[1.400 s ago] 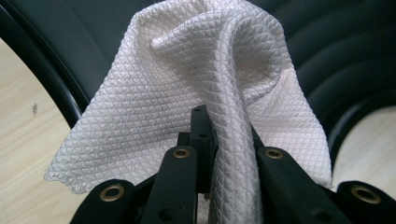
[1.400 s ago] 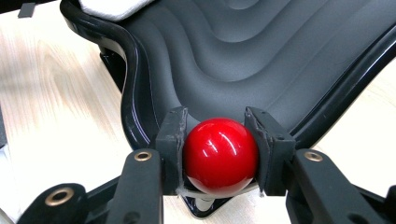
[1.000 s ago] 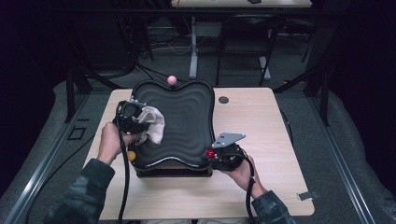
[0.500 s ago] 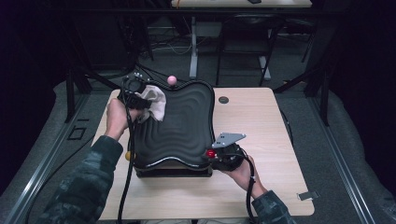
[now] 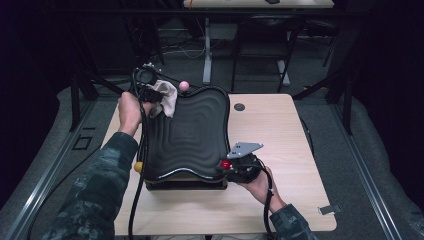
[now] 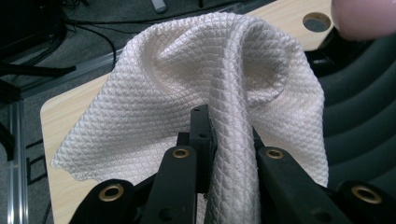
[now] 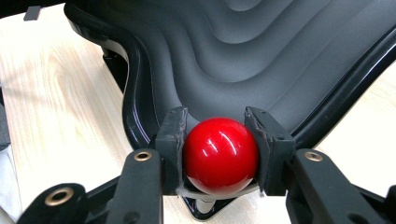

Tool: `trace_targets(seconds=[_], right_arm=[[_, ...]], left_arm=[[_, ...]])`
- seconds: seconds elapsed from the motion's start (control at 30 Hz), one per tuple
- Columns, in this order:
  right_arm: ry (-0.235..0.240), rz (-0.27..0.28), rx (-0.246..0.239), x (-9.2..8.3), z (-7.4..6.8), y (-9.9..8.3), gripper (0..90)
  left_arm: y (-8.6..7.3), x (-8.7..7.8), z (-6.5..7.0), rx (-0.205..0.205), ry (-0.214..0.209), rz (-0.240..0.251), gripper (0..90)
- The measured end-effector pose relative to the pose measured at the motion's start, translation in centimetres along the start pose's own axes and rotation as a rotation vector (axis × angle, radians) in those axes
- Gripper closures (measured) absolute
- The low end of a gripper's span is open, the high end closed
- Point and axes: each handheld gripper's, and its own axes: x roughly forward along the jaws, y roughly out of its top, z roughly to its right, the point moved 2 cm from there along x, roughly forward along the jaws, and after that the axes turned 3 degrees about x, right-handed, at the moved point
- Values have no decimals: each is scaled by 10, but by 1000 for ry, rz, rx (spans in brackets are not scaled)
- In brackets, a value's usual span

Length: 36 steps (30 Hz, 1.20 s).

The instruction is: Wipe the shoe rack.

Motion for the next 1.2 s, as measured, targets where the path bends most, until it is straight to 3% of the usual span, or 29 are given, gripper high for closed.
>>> trace_targets(seconds=[0.63, 0.77, 0.87, 1.0, 1.2], right_arm=[[38, 21, -46, 6, 1, 2, 599], [56, 28, -38, 7, 3, 2, 598], [60, 32, -35, 7, 3, 1, 598], [60, 33, -32, 7, 3, 1, 598], [55, 37, -37, 7, 2, 0, 598]], left_arm=[[4, 0, -8, -3, 16, -4, 824], [5, 1, -6, 0, 4, 18, 823], [8, 2, -2, 24, -18, 37, 821], [10, 4, 3, 42, -31, 29, 822], [7, 5, 6, 35, -40, 28, 826]])
